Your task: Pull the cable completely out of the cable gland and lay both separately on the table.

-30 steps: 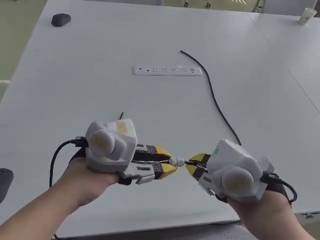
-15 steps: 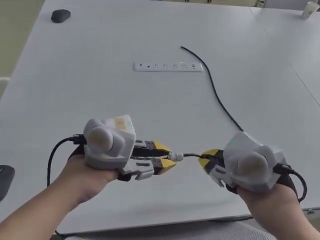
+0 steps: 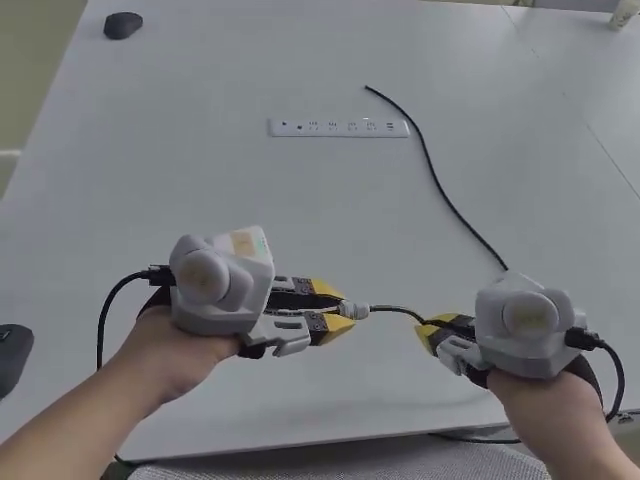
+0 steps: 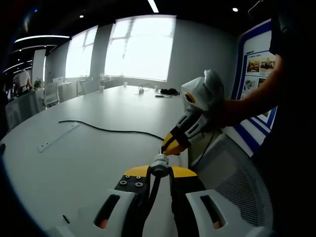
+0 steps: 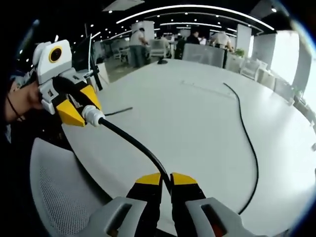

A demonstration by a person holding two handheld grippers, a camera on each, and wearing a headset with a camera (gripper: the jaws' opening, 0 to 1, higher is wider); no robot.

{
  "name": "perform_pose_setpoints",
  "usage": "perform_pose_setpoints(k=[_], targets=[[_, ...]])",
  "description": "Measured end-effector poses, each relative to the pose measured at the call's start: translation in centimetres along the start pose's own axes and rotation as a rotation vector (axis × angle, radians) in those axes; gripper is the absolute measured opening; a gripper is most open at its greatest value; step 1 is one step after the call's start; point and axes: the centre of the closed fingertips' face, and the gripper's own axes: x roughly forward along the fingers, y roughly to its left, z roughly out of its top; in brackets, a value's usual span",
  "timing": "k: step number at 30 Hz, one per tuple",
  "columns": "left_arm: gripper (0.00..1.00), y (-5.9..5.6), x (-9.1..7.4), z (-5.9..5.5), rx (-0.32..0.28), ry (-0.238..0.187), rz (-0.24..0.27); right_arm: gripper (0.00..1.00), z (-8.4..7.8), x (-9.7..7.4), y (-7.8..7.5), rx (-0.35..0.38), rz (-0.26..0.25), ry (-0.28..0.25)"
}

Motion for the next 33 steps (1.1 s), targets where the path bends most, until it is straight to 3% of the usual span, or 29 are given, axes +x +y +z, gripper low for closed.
perform_pose_setpoints(k=[25,33], targets=[[0.15,0.0,-0.2,-0.3,-0.029,0.011,0.004,0.05,-0.1,-1.0,1.3,-0.136,0.012,0.017],[0.15,-0.1,0.0,-0.4,-0.027,0.017,-0.004,0.13,2.2,-2.8,3.3,-0.319,0.028,-0.001]])
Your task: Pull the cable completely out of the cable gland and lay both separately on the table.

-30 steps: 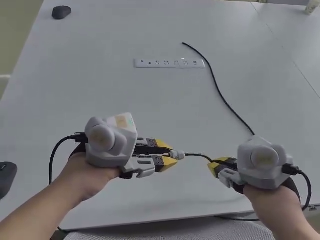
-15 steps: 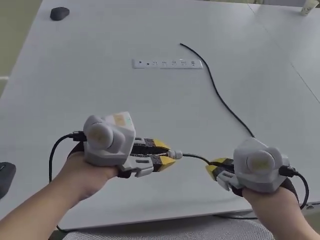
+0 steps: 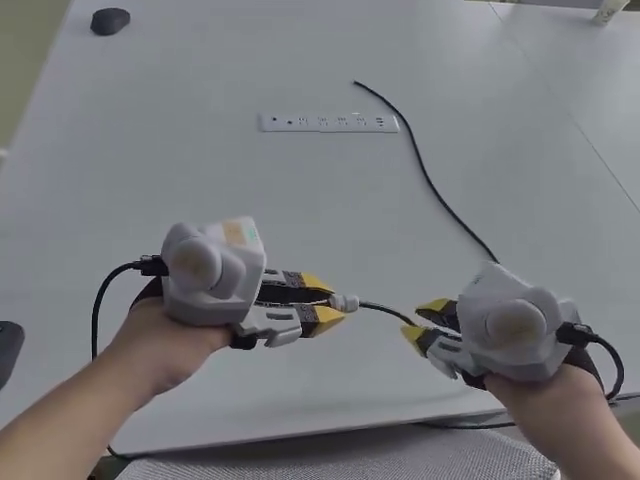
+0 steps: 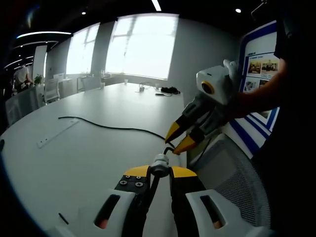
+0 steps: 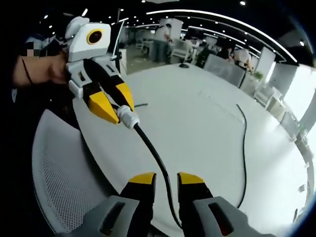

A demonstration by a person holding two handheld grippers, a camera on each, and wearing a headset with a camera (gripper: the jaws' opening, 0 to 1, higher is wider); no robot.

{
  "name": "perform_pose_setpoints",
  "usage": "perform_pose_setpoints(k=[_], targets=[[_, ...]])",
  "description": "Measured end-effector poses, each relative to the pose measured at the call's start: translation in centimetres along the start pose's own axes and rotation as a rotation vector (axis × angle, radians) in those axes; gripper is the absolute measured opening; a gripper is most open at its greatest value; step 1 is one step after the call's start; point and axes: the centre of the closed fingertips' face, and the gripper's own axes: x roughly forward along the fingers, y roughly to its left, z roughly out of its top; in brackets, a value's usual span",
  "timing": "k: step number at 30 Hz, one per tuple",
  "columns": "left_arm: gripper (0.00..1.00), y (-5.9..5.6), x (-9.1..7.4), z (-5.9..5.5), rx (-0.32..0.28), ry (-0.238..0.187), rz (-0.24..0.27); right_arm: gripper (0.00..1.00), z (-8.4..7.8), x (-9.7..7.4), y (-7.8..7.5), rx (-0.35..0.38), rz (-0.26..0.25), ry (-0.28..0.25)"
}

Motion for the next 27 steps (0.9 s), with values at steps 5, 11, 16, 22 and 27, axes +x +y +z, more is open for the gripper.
perform_pose_setpoints(k=[5,11,16,22,27], targets=[[0.15,0.0,0.1,0.0,-0.004,0.000,-0.001,0.12,2.0,0.2,0.8,-0.100,-0.002,-0.023],[0.15,-0.2,0.2,0.2,0.000,-0.001,-0.010,0.10,3.3,0.9,1.9,-0.193,0.020,-0.028],[0.15,-0.4,0.2,0.4,0.005,-0.002,-0.010,0.08,3.7,1.0,2.2,-0.226,0.028,-0.036],[0.15,-0.7,0.3,0.3,0.010,0.002,-0.014,0.05,3.9,1.0,2.5,-0.250,0.036,-0.043],[0.15,-0.9,0.4,0.3,0.011,0.003,-0.011,0.02,4.0,1.0,3.0,-0.281,0.053,-0.054]])
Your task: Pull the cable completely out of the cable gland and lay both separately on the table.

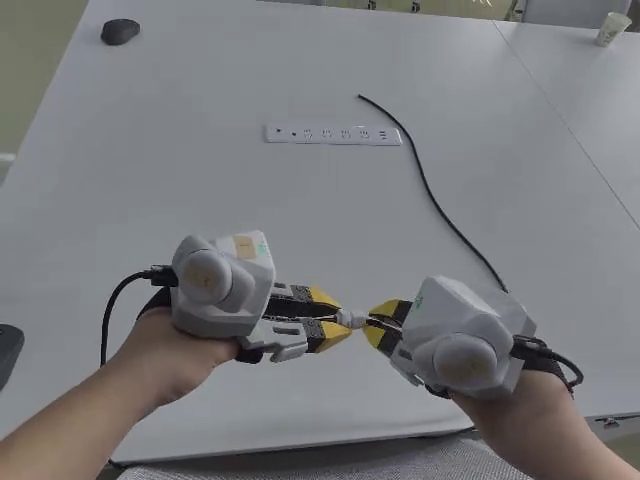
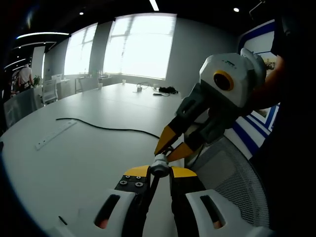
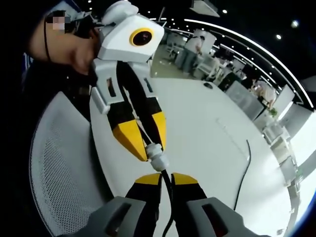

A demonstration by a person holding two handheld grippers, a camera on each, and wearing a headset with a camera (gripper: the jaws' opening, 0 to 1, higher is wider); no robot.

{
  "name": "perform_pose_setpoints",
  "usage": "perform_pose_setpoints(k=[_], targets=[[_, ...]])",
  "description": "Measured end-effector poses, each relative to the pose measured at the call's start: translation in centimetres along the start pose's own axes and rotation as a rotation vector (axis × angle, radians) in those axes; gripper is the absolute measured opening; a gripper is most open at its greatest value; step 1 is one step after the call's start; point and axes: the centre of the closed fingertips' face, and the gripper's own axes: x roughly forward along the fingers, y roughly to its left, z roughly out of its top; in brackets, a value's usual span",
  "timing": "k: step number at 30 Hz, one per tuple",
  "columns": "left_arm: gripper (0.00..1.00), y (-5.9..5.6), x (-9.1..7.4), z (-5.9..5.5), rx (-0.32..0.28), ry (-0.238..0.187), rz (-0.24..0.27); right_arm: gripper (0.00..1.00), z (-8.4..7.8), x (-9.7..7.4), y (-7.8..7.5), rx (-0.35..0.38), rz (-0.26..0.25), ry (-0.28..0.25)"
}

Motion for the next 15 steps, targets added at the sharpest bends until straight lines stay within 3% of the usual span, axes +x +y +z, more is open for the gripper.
perform_pose_setpoints(k=[7,15], targets=[[0.15,0.0,0.1,0.2,-0.004,-0.002,0.018,0.01,-0.3,0.0,-0.3,-0.003,0.006,-0.016],[0.15,0.1,0.4,0.4,-0.015,-0.007,0.032,0.00,-1.0,-0.2,-1.0,0.083,0.001,-0.026]])
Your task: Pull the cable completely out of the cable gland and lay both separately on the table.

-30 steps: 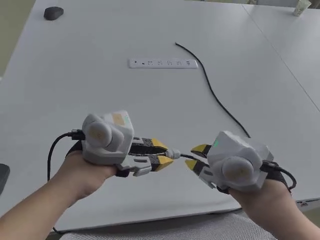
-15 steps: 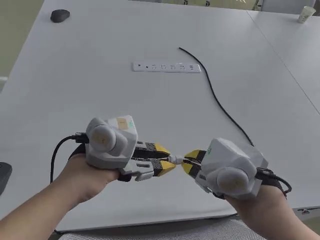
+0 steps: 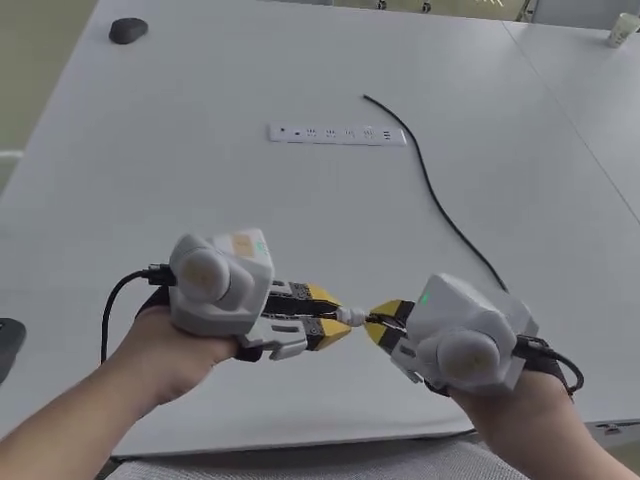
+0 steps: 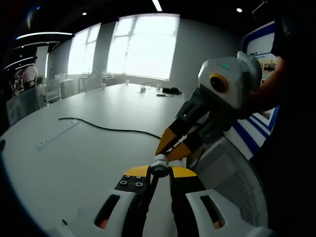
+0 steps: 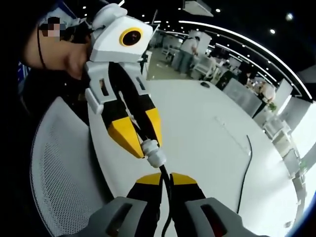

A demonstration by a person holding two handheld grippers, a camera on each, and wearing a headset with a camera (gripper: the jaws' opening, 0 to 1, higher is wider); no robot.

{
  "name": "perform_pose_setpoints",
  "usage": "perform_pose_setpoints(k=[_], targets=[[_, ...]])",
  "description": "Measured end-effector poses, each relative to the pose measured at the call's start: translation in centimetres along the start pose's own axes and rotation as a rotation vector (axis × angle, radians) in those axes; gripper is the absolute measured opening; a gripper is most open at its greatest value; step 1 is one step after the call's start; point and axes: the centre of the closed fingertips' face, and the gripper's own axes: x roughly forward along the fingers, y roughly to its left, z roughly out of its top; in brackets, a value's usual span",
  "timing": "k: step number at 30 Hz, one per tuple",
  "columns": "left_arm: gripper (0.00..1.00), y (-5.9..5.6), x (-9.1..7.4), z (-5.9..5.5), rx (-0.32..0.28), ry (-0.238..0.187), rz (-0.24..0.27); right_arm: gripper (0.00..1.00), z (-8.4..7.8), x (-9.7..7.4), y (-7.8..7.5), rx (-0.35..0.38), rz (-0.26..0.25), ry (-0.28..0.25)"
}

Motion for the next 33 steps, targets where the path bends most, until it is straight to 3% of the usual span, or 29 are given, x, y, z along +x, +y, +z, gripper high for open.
perform_pose_setpoints(k=[3,20,33], targets=[[0.15,0.0,0.1,0.1,0.000,-0.002,0.003,0.00,-0.5,-0.1,-0.3,0.011,-0.008,0.005],[0.15,0.2,-0.6,0.6,0.014,-0.017,0.028,0.00,-3.0,0.2,-2.1,0.232,-0.075,0.013],[0.15,0.4,-0.8,0.1,0.018,-0.008,0.037,0.00,-5.1,1.1,-2.9,0.406,-0.103,0.032]])
